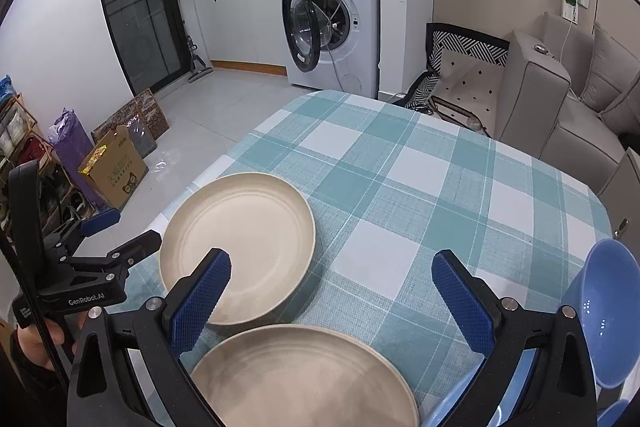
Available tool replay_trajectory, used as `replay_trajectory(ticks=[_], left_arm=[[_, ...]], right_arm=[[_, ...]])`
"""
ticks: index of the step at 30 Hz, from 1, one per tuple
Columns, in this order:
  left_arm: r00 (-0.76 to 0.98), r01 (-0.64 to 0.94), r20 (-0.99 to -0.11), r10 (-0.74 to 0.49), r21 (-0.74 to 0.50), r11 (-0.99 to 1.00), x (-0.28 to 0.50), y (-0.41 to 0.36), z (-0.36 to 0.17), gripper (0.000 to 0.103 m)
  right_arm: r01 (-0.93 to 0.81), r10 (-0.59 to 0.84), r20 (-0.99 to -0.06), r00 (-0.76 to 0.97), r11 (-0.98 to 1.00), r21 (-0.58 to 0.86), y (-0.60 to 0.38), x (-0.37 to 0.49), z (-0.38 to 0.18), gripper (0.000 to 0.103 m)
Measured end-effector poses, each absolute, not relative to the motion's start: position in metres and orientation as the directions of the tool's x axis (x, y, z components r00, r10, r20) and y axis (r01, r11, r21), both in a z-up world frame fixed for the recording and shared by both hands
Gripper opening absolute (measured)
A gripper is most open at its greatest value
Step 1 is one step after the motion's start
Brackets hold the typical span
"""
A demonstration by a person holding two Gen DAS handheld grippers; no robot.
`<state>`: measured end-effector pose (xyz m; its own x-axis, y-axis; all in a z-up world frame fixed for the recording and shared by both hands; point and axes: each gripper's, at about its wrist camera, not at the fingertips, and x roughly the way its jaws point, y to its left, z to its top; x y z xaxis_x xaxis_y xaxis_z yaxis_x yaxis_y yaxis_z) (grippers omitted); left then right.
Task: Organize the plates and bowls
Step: 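Move both tools toward the remaining beige plate on the cloth, then close the left gripper on the beige plate rim while the right gripper grips it too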
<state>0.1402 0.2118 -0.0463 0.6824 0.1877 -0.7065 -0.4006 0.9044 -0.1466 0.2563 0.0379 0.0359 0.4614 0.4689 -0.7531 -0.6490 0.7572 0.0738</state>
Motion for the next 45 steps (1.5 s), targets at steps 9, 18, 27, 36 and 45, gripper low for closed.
replay_trajectory(ticks=[9,18,27,36,45], left_arm=[[0.652,-0.442,-0.732,0.197,-0.156,0.883,0.144,0.227,-0.066,0.103],[0.637,-0.443,-0.747,0.187,-0.156,0.883,0.148,0.231,-0.082,0.100],[0.624,-0.434,-0.769,0.137,-0.195,0.880,0.149,0.236,-0.095,0.100],[0.613,-0.433,-0.782,0.113,-0.214,0.876,0.149,0.239,-0.104,0.087],[0.612,-0.407,-0.785,0.096,-0.208,0.889,0.152,0.233,-0.106,0.068]], right_arm=[[-0.647,0.458,-0.785,0.417,0.756,0.098,0.061,0.265,0.015,0.102],[-0.645,0.435,-0.816,0.380,0.757,0.103,0.080,0.270,-0.006,0.102],[-0.646,0.423,-0.846,0.325,0.753,0.128,0.097,0.277,-0.030,0.102],[-0.649,0.406,-0.869,0.284,0.748,0.138,0.109,0.283,-0.049,0.082],[-0.646,0.390,-0.889,0.238,0.748,0.155,0.110,0.285,-0.070,0.059]])
